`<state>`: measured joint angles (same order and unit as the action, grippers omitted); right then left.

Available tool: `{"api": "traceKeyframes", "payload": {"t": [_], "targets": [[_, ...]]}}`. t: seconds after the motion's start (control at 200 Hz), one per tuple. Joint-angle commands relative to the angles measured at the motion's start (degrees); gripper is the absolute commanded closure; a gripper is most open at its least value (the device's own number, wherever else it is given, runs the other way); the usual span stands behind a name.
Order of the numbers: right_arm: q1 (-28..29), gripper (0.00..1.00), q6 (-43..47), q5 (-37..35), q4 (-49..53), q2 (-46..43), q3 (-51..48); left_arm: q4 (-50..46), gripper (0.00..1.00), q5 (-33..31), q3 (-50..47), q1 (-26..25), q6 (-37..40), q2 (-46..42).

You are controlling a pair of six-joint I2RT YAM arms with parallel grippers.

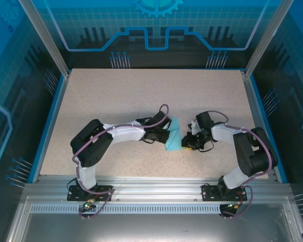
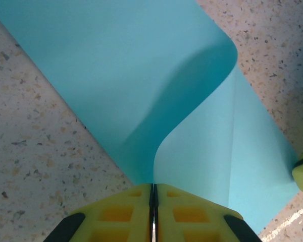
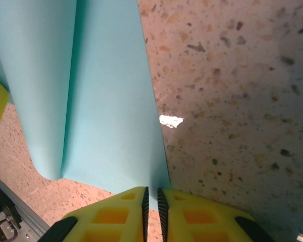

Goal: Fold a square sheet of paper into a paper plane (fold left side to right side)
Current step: Fold the triangle a second time at the center of the table.

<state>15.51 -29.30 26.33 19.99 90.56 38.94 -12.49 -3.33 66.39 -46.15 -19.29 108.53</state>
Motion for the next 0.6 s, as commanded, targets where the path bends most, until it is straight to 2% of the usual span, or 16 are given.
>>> {"api": "traceKeyframes", "payload": {"t": [0.0, 0.595], "targets": [[1.59, 0.83, 1.01, -2.77, 2.4, 2.25, -0.26, 0.71, 0.88, 0.39, 2.11, 0.54, 1.04, 1.22], [1.78, 0.83, 1.13, -2.77, 2.6, 2.86, 0.01, 0.63, 0.87, 0.86, 2.6, 0.57, 0.87, 3.61]]}}
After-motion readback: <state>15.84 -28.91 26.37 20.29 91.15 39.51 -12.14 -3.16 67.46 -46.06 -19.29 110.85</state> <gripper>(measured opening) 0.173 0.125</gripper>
